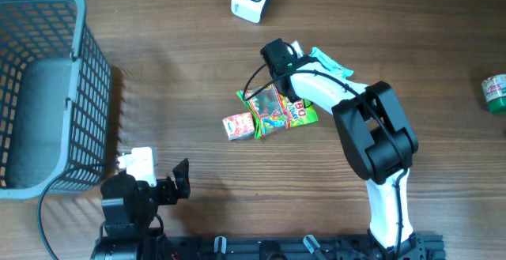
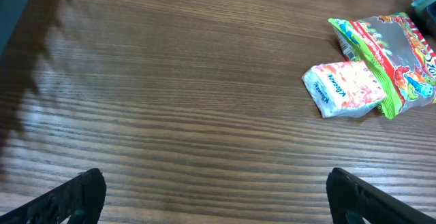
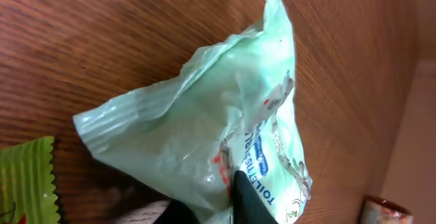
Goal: Scan the item barcode
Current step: 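Grasp the mint wipes pack with the right gripper, then lift the wipes pack and hold it before the scanner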
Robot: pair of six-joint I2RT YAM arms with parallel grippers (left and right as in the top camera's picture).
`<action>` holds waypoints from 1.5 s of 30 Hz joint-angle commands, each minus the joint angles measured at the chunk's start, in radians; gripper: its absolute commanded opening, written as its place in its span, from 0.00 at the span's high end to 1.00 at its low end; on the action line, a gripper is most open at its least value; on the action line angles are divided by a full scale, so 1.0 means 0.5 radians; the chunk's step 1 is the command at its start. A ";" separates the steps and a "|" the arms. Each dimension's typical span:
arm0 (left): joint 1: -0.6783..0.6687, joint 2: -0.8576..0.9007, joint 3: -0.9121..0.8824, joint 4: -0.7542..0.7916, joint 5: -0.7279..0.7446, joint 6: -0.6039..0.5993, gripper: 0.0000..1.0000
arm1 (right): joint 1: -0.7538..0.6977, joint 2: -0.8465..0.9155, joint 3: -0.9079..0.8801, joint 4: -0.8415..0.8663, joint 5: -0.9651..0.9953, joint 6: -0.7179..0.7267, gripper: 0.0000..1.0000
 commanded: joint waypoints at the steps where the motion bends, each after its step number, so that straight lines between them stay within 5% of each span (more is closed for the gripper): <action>1: 0.013 -0.007 0.001 0.005 0.024 -0.018 0.00 | -0.040 0.235 -0.129 -0.137 -0.893 0.272 0.95; 9: 0.013 -0.007 0.001 0.005 0.024 -0.018 0.00 | -0.040 -0.227 0.565 -0.842 -1.804 0.473 0.96; 17: 0.013 -0.007 0.001 0.005 0.024 -0.018 0.00 | -0.084 -0.684 0.678 -0.930 -3.114 0.763 0.96; 21: 0.013 -0.007 0.001 0.005 0.024 -0.018 0.00 | -0.095 -0.684 0.661 -0.662 -3.922 0.774 0.96; 24: 0.013 -0.007 0.001 0.005 0.024 -0.018 0.00 | -0.095 -0.684 0.661 -0.323 -4.292 1.036 0.96; 27: 0.013 -0.007 0.001 0.005 0.024 -0.018 0.00 | -0.095 -0.684 0.661 0.327 -4.526 1.472 0.96; 29: 0.013 -0.007 0.001 0.005 0.024 -0.018 0.00 | -0.095 -0.684 0.661 0.661 -4.691 1.511 0.96; 37: 0.013 -0.007 0.001 0.005 0.024 -0.018 0.00 | -0.088 -0.684 0.661 0.990 -4.667 1.643 0.95; 40: 0.013 -0.007 0.001 0.005 0.024 -0.018 0.00 | -0.070 -0.684 0.661 0.949 -4.448 1.159 0.95; 43: 0.013 -0.007 0.001 0.005 0.024 -0.018 0.00 | -0.073 -0.684 0.661 0.702 -3.913 0.781 0.96; 45: 0.013 -0.007 0.001 0.005 0.024 -0.018 0.00 | -0.063 -0.684 0.661 0.425 -3.136 0.608 0.95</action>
